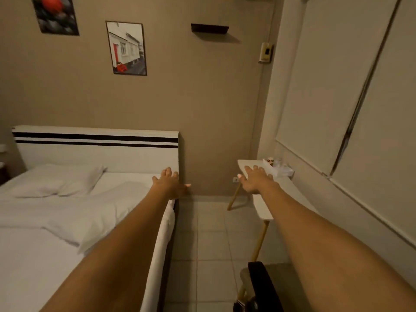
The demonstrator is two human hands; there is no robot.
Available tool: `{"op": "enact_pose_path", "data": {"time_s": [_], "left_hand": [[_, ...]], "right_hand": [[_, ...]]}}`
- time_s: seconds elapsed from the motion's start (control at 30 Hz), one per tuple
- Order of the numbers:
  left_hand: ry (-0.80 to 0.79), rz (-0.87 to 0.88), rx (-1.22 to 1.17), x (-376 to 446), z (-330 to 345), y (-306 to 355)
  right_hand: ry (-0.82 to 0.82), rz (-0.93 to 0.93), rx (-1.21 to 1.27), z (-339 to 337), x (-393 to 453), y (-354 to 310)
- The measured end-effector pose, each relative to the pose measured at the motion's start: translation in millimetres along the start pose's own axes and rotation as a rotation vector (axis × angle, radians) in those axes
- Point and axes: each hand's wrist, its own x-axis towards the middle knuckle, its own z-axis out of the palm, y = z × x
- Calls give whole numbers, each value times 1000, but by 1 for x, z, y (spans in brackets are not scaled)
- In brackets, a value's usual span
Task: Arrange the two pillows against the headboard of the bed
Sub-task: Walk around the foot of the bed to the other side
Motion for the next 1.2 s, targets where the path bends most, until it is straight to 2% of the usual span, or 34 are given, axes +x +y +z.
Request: {"op": "enact_pose_path", "data": {"time_s": [0.23,0.53,0.87,1.2], "left_hand": [[-55,-152,27,77,13,-52],[-48,-236,33,218,12,-117],[-55,-280,51,378,-13,-179],[-52,-464,19,489,-1,-247]], "right_hand": [[-54,-122,-5,16,109,-48],[-77,-196,12,38,261,-121],[-67,-238,27,31,431,-203],[-83,-407,-3,43,588,-290]]}}
